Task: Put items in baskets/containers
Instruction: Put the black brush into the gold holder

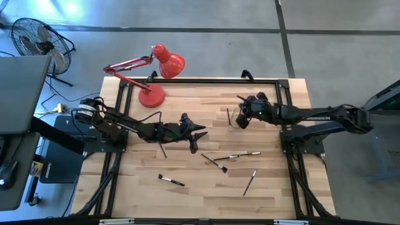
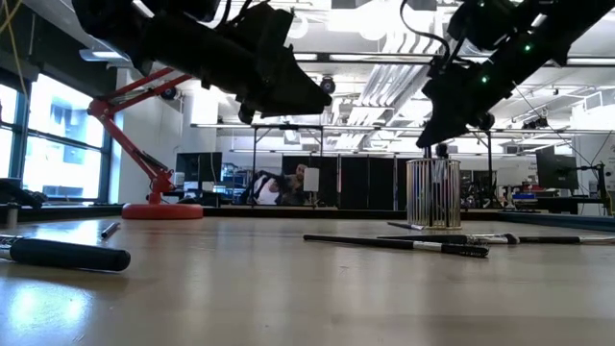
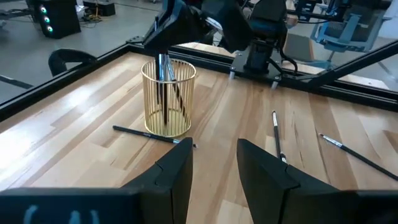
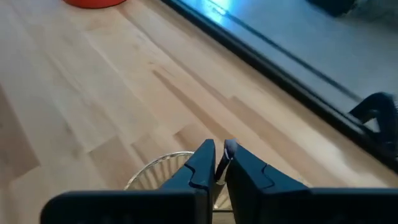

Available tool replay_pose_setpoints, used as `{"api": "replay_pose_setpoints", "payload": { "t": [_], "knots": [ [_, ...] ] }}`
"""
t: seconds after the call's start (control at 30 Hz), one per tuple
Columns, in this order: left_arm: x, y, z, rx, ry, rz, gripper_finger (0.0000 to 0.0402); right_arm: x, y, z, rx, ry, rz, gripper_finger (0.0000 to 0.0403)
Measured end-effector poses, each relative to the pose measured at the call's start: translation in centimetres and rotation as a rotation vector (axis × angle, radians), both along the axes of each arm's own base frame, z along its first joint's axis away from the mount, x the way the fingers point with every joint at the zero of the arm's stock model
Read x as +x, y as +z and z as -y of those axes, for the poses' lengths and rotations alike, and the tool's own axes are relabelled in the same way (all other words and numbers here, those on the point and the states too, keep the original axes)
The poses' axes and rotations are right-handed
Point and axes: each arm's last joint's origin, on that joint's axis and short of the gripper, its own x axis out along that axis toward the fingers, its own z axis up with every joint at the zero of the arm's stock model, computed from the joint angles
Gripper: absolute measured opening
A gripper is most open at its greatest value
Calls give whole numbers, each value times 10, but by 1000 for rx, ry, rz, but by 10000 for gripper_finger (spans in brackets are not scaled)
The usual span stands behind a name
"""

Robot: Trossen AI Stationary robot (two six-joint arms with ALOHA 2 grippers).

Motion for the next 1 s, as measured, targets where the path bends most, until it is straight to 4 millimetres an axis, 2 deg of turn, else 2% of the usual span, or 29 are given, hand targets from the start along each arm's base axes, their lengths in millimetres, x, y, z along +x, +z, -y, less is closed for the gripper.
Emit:
{"api": "replay_pose_setpoints", "payload": {
  "t": [0.5,0.7,0.83,0.93,1.0],
  "knots": [
    [0,0,1,-31,-20,7,124,-1,4,0,-21,11,8,102],
    [-3,3,-1,-39,29,-2,124,-10,19,-3,-54,32,77,118],
    [-6,1,-1,-55,70,-97,124,-19,34,-7,-41,95,169,118],
    [-9,11,-1,-104,128,-142,124,-24,42,-11,-8,182,232,117],
    [-15,10,0,-136,188,-224,124,-25,45,-14,18,245,263,117]
  ]
}}
